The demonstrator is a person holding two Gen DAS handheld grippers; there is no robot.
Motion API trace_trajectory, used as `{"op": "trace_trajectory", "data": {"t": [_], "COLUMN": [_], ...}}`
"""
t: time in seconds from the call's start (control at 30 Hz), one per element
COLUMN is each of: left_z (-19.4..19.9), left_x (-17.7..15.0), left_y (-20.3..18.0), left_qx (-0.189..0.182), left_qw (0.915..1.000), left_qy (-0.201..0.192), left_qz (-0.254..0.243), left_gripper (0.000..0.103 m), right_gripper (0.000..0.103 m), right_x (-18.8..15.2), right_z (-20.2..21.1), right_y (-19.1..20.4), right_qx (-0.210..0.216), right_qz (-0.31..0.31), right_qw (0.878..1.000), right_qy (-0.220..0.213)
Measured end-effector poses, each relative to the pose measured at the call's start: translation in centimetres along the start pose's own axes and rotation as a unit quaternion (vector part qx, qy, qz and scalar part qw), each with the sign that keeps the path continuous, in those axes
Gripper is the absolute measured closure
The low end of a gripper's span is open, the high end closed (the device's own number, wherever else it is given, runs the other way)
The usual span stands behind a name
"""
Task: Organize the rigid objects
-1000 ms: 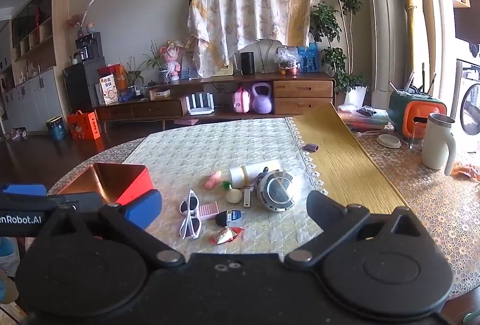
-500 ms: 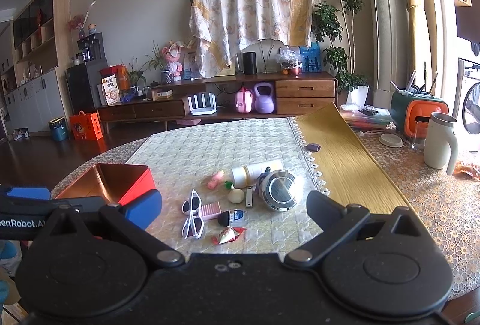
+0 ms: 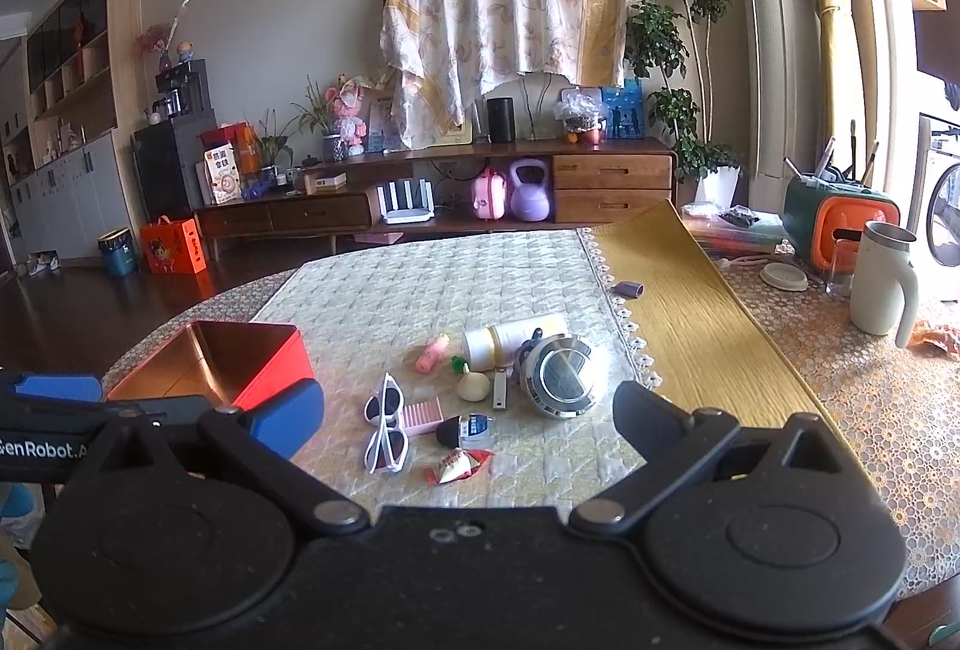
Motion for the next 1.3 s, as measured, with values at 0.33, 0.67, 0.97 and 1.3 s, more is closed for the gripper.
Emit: {"op": "trace_trajectory", "data": {"t": [0.33, 0.67, 0.97, 1.3], "left_z": [-1.1, -4.6, -9.1, -15.3], "left_x": [0.1, 0.3, 0.9, 1.6], "left_y": [0.2, 1.1, 0.9, -1.5], "left_qx": [-0.001, 0.001, 0.011, 0.009], "left_qw": [0.9999, 0.9987, 0.9958, 0.9926], "left_qy": [0.012, 0.047, 0.090, 0.119], "left_qz": [0.004, 0.019, 0.014, -0.021], "left_gripper": [0.000, 0.000, 0.000, 0.000], "right_gripper": [0.000, 0.001, 0.005, 0.009], "right_x": [-0.8, -1.4, -2.4, -3.5], "right_z": [-1.4, -4.2, -8.2, -12.4], "right_y": [-0.1, -1.3, -1.2, -0.1], "right_qx": [0.009, 0.040, 0.071, 0.101], "right_qz": [0.001, 0.006, 0.052, 0.093], "right_qw": [1.000, 0.998, 0.993, 0.985], "right_qy": [0.016, 0.055, 0.080, 0.108]}}
Point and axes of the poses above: each gripper's, at about its wrist camera, not at the fingertips, and z roughly against the way its jaws point, y to its left, x to its top, the point moved 2 cm from there along -z, roughly the way its jaws point, and after that the axes turned 8 degrees about z, right-handed, at the moved point
